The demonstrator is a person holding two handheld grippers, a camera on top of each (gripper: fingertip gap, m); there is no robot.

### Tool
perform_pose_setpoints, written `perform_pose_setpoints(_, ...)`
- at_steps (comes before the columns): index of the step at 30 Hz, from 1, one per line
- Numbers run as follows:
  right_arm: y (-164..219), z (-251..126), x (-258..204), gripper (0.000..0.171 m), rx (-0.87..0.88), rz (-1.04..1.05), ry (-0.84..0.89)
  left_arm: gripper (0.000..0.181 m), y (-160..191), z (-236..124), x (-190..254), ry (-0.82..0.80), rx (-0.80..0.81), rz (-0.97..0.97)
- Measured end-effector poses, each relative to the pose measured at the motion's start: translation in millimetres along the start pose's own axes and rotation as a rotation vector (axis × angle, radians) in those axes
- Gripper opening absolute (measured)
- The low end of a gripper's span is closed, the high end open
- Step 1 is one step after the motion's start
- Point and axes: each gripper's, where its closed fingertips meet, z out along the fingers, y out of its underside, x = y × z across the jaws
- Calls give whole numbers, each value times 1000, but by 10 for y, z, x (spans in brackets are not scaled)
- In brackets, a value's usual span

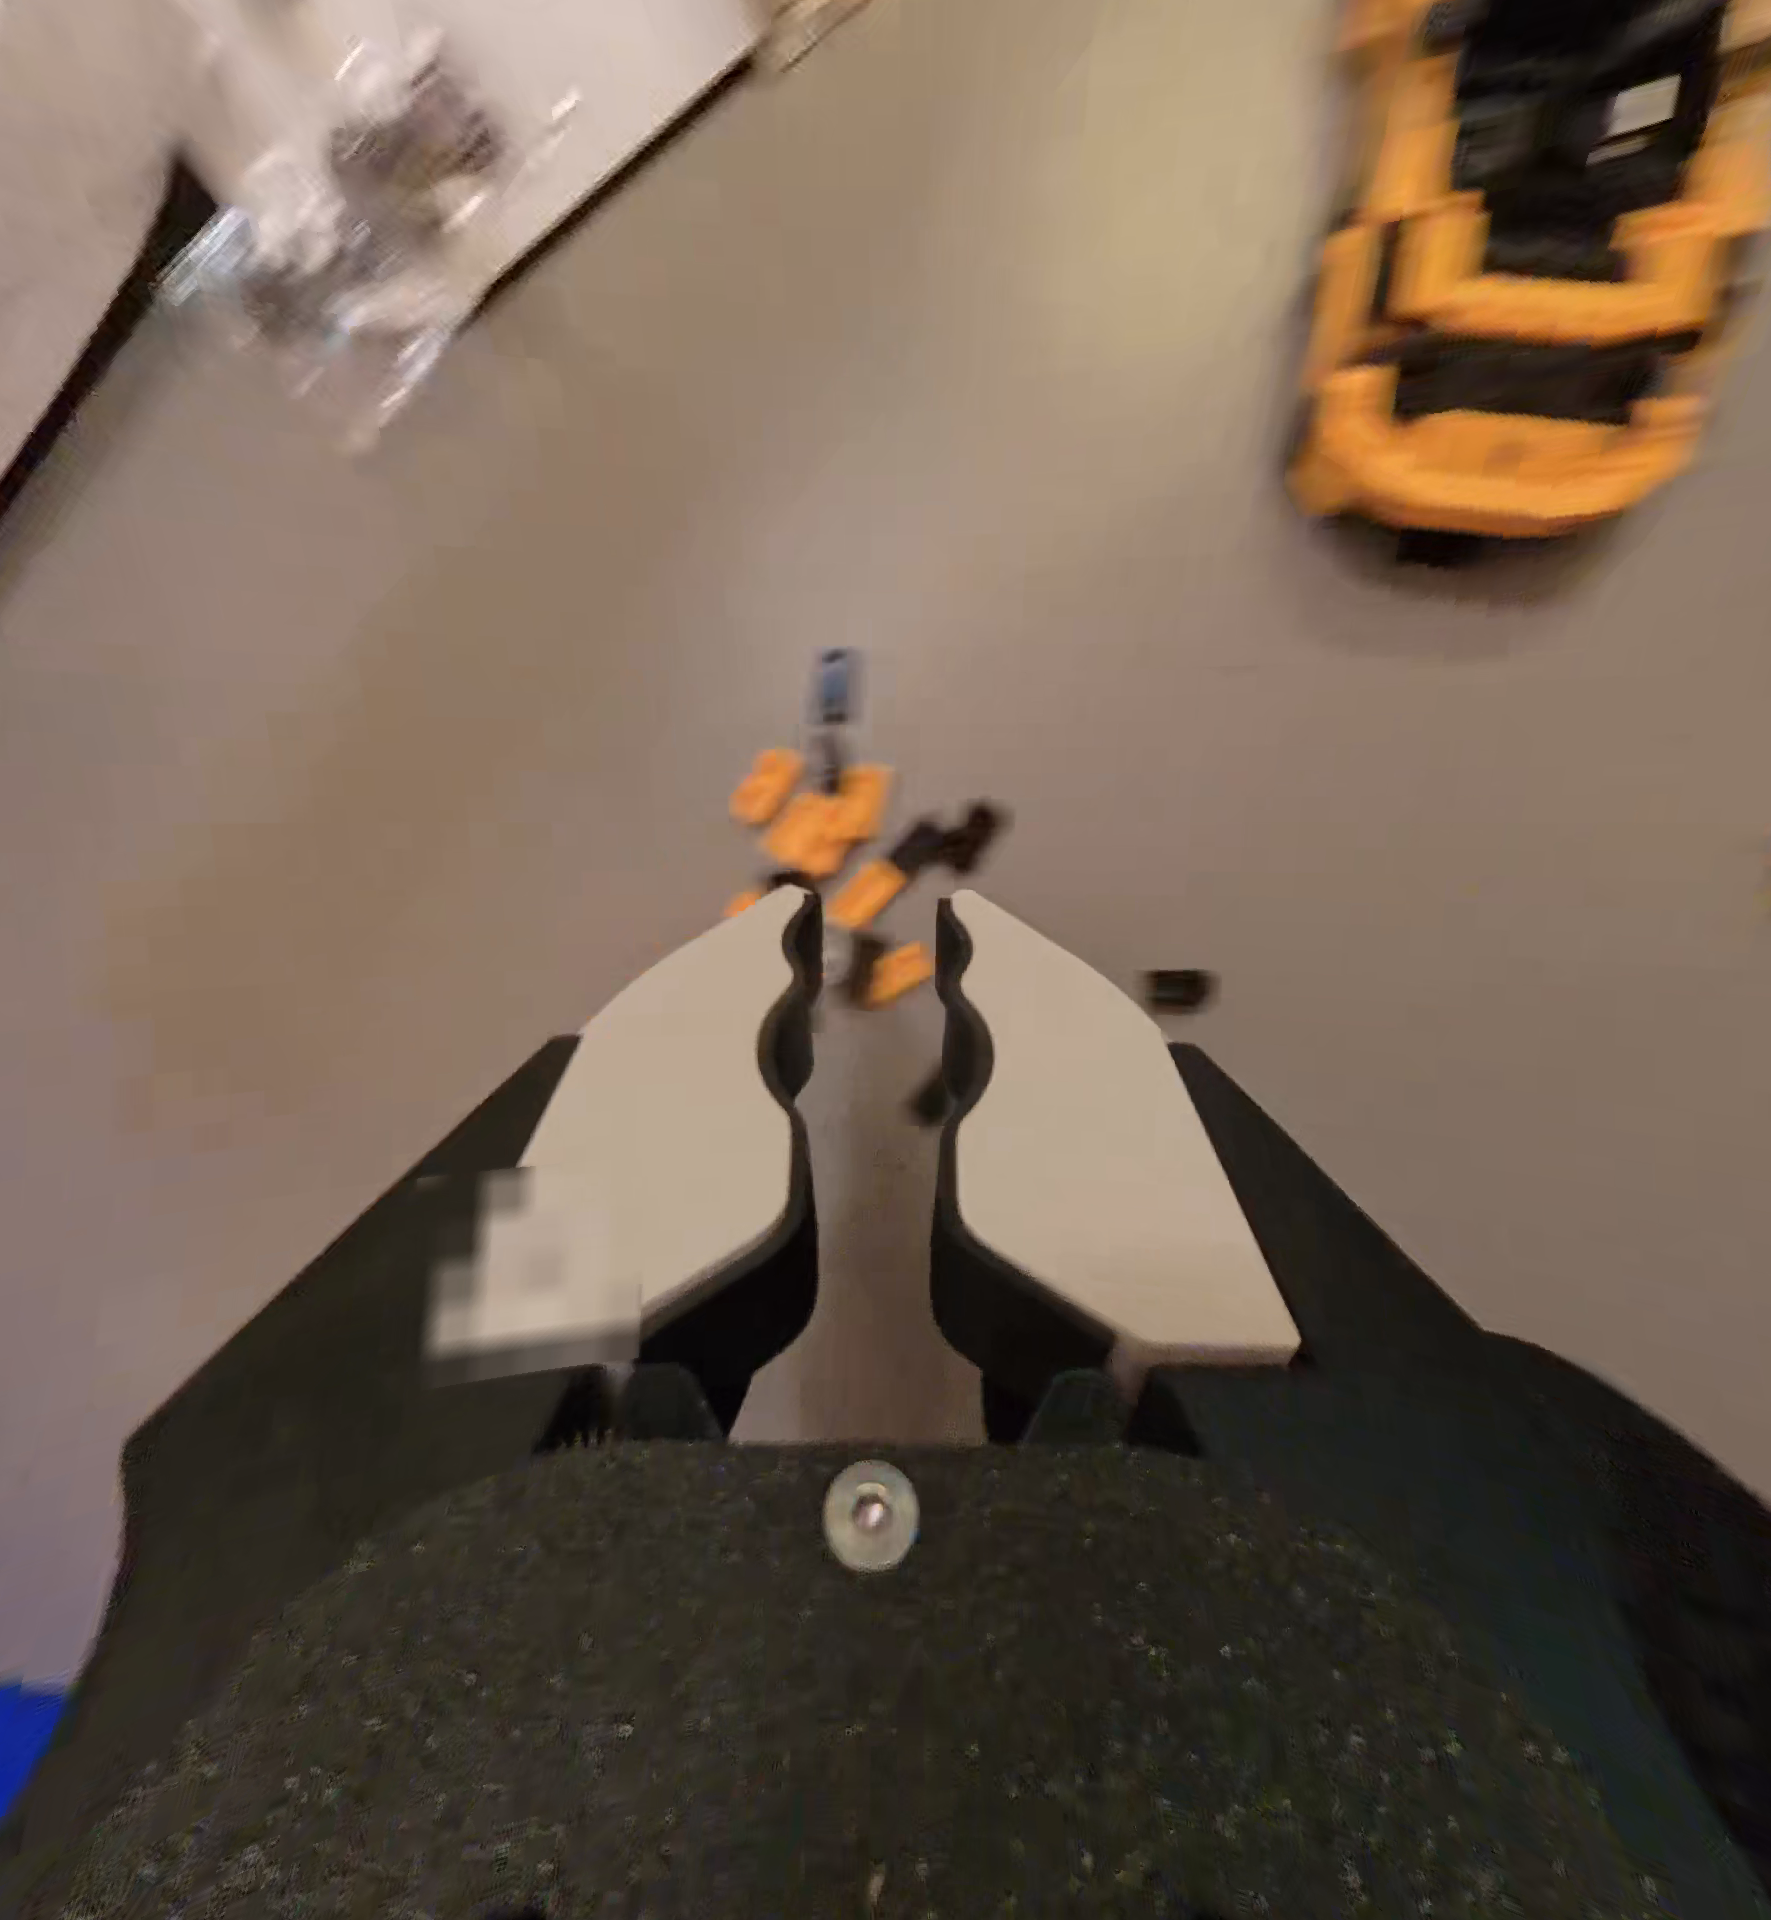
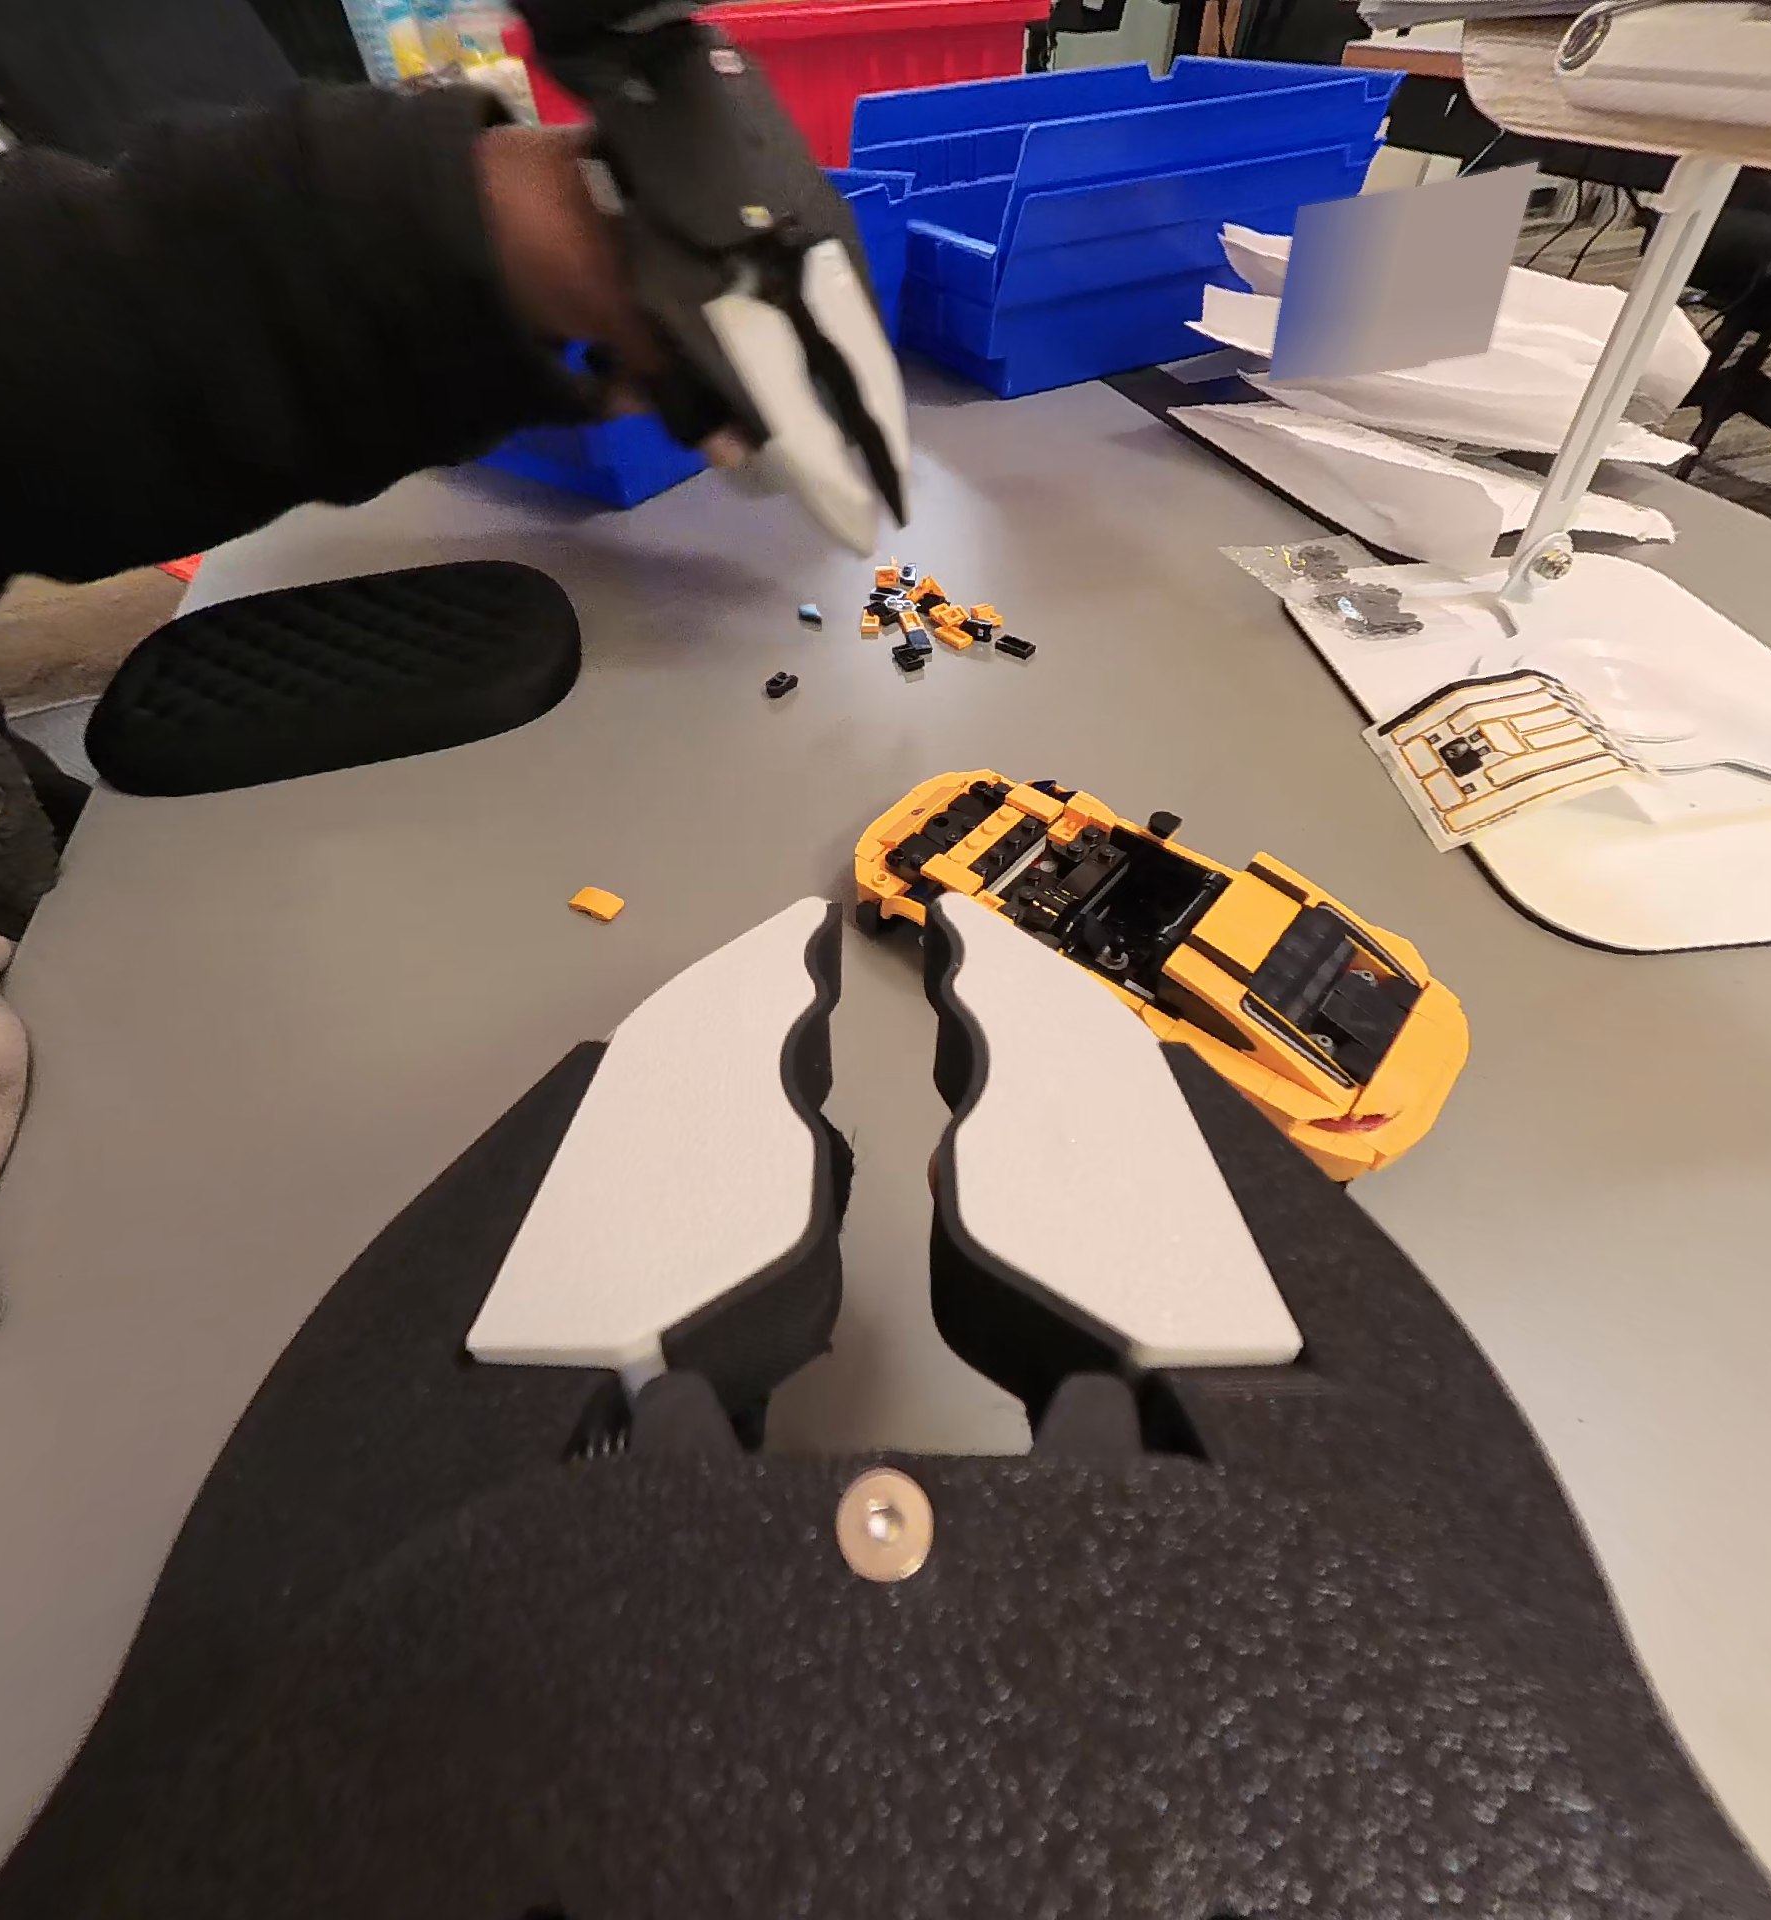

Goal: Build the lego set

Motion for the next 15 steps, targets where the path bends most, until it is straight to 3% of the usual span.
perform_pose_setpoints(2, 2, -5, 9, 15, 0, 2, 4, 18, 89, 65, -208, -8, -71, -15)
perform_pose_setpoints(7, 24, -9, 27, 15, -6, 6, 5, 14, 193, 193, -237, 47, -169, -38)
perform_pose_setpoints(13, 30, -17, 44, 14, -4, 16, 5, 6, 291, 140, -500, -51, -223, -60)
perform_pose_setpoints(15, 36, -13, 43, 14, -6, 18, 3, 6, 281, 154, -466, -13, -212, -73)
